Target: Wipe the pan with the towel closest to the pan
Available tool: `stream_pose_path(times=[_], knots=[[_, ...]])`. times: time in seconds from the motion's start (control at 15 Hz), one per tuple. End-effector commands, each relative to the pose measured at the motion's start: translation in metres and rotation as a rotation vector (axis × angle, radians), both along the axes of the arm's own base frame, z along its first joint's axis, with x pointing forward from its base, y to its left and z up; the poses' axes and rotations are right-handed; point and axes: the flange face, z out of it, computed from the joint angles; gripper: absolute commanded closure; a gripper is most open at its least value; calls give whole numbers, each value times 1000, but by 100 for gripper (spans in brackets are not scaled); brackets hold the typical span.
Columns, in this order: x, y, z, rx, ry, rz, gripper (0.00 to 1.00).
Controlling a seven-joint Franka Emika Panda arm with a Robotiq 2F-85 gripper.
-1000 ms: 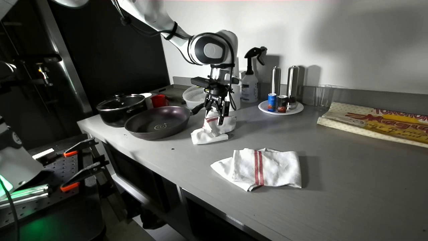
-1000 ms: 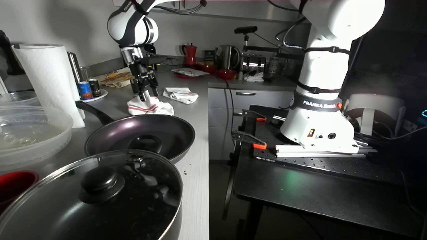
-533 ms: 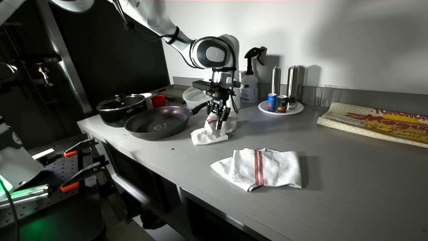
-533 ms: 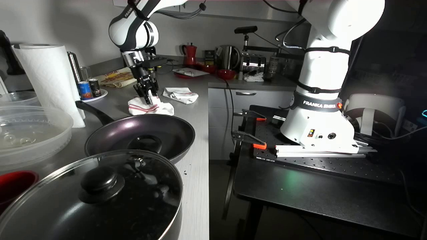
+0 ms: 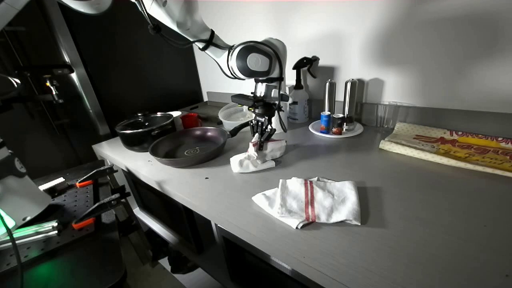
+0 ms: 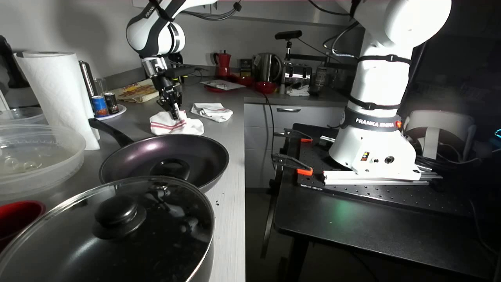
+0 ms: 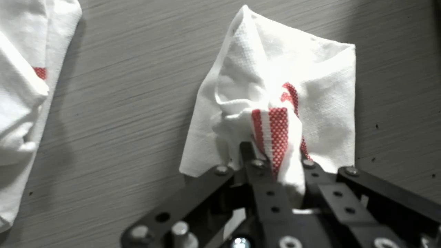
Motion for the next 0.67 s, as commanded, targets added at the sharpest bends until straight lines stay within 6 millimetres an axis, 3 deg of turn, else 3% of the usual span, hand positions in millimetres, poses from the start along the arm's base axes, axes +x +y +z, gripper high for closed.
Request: stream_pose_path(times=[0.0,0.33,0.6], knots=[[2,7,26,18,-37,40,97],[-6,9,97,13,-126,120,97],[-27,20,159,6,-198,234,97]])
